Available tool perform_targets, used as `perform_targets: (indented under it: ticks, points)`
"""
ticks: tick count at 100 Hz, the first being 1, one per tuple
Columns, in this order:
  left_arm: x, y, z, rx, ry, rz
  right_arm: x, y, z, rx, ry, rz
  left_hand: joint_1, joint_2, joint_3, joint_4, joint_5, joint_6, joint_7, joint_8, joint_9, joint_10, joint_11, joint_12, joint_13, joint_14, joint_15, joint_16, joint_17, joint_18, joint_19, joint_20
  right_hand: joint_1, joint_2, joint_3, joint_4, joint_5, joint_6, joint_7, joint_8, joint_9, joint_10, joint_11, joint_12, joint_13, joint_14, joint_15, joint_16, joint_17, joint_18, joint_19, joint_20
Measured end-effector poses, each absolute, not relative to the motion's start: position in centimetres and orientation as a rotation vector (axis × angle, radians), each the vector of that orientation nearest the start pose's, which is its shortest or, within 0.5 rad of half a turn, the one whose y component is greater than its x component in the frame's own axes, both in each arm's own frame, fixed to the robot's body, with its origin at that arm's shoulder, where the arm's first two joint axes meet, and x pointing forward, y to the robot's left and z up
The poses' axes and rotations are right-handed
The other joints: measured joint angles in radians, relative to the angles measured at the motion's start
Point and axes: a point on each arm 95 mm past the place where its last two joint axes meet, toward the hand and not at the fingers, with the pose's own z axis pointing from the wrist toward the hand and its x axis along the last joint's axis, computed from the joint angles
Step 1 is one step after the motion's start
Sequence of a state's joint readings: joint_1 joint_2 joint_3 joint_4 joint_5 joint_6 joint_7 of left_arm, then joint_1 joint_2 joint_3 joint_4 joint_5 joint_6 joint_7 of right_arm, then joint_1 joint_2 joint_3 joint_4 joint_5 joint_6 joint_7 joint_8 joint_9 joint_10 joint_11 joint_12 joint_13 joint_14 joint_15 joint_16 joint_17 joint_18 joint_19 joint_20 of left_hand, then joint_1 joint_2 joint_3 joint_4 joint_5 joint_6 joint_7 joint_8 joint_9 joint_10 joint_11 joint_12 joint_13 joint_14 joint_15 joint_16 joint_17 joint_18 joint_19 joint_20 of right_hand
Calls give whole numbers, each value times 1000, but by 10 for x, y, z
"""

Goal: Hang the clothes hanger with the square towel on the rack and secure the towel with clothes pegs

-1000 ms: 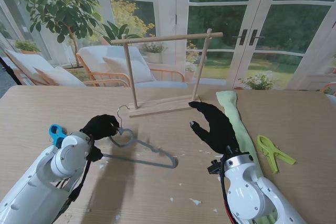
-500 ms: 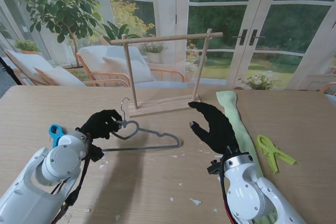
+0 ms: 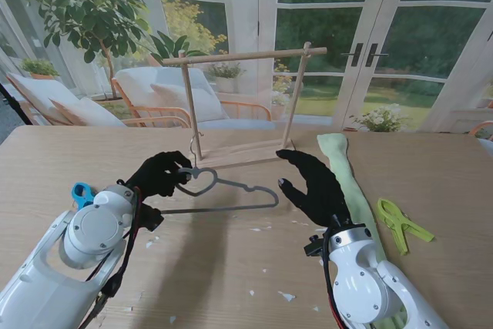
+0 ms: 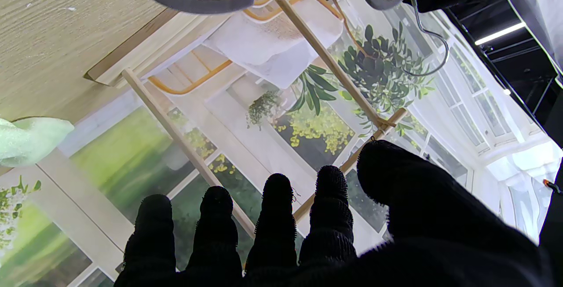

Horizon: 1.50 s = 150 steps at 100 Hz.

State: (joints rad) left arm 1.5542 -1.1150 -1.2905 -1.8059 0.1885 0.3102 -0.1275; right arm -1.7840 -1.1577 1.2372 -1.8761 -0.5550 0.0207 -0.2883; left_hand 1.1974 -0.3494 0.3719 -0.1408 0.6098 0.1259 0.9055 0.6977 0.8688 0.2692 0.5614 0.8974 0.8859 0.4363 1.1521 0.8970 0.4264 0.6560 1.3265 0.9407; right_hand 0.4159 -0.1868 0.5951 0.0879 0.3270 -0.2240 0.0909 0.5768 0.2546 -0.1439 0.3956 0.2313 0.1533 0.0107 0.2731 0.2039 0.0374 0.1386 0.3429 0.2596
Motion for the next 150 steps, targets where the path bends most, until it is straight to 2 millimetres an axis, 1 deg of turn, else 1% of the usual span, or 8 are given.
perform_targets:
  ticks: [23,56,73,83,92,117,137,150]
  points:
    - [403,-19,-251,-2083,987,-1891,340,33,-279,-2081,-1229,-2700,2,0,23,0,-25,3,26,28,0,0,18,24,0,-3,32,19,12,0,13,26,0,0,0,0,0,0,0,0,0,0,0,0,0,0,0,2,4,1,0,0]
    - [399,-38,-241,-2112,921,-2049,340,32,-278,-2075,-1235,-2717,12,0,61,0,-114,85,98,8,-14,2,127,121,-4,-15,140,109,50,-1,76,175,0,0,0,0,1,0,0,0,11,11,17,6,0,0,5,2,10,1,1,0]
    - [399,-47,-240,-2072,946,-2111,340,32,-277,-2072,-1231,-2724,10,11,38,0,-92,121,95,-23,-53,21,265,163,-1,-107,299,179,156,-27,203,288,0,0,0,0,2,0,0,0,11,11,17,6,0,0,5,2,10,1,1,0]
    - [400,-50,-239,-2064,954,-2121,340,31,-277,-2070,-1226,-2731,-51,16,26,5,-92,115,101,-7,-54,-5,364,184,52,-151,375,193,248,-46,287,302,0,0,0,0,2,0,0,0,11,11,17,6,0,0,6,2,10,1,1,0]
    - [400,-52,-239,-2055,954,-2126,340,31,-276,-2067,-1225,-2744,-108,17,68,14,-91,103,128,32,-53,-48,431,190,98,-198,409,194,352,-69,349,267,0,0,0,0,12,1,2,0,11,11,17,6,0,0,6,2,10,1,1,0]
    - [401,-56,-241,-1992,1005,-2116,337,30,-274,-2048,-1248,-2800,-140,9,99,14,-91,76,139,80,-33,-115,503,222,178,-230,446,146,578,-145,456,-30,0,-1,8,0,14,1,2,0,11,11,18,6,0,0,6,2,10,1,1,0]
    - [403,-57,-243,-1936,1033,-2087,333,29,-270,-2027,-1289,-2897,-123,35,16,27,-93,69,139,90,-26,-149,511,245,200,-241,453,145,592,-168,457,-40,0,-25,17,0,26,3,12,0,41,24,28,10,13,0,8,11,34,3,22,0]
    - [405,-54,-242,-1903,1023,-2069,330,28,-267,-2063,-1342,-2939,-62,71,-112,41,-102,70,139,100,-26,-159,511,249,209,-241,459,145,596,-168,465,-38,0,-38,27,0,42,19,56,25,74,49,88,43,54,23,127,73,95,26,140,0]
